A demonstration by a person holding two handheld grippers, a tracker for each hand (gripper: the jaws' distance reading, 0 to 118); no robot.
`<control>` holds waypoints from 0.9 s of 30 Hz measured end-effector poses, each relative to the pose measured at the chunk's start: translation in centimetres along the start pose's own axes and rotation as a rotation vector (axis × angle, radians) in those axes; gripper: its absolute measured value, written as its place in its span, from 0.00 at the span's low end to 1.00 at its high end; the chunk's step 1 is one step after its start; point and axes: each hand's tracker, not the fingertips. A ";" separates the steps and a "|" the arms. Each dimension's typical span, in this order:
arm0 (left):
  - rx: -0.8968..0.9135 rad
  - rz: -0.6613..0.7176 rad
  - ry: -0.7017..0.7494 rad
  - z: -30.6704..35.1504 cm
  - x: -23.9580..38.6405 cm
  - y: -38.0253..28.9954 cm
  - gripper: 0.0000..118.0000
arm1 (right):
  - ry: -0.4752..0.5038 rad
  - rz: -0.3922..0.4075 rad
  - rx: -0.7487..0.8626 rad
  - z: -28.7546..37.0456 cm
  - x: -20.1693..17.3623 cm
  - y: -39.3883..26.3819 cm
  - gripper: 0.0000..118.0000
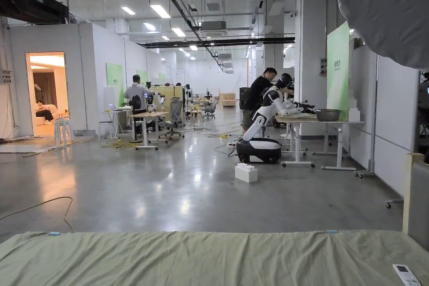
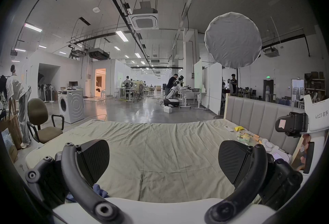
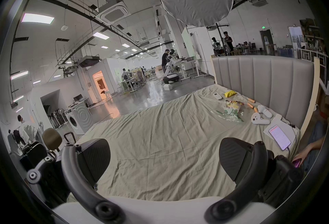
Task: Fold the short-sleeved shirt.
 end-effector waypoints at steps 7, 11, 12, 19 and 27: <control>-0.004 -0.008 -0.003 -0.1 0.1 -0.1 1.00 | -0.042 0.038 0.050 0.0 -0.5 0.0 1.00; 0.006 0.001 -0.003 0.0 0.2 0.0 1.00 | 0.108 0.022 0.024 -0.4 0.1 -0.3 1.00; 0.009 0.003 0.000 0.0 0.3 0.0 1.00 | 0.186 0.015 0.037 -0.5 0.5 -0.4 1.00; 0.009 -0.077 0.019 0.2 0.7 -0.2 1.00 | 0.123 0.375 0.252 1.0 -1.4 -0.6 1.00; 0.018 0.008 0.013 0.5 0.0 -0.1 1.00 | 0.191 0.323 0.226 1.0 -1.5 -1.1 1.00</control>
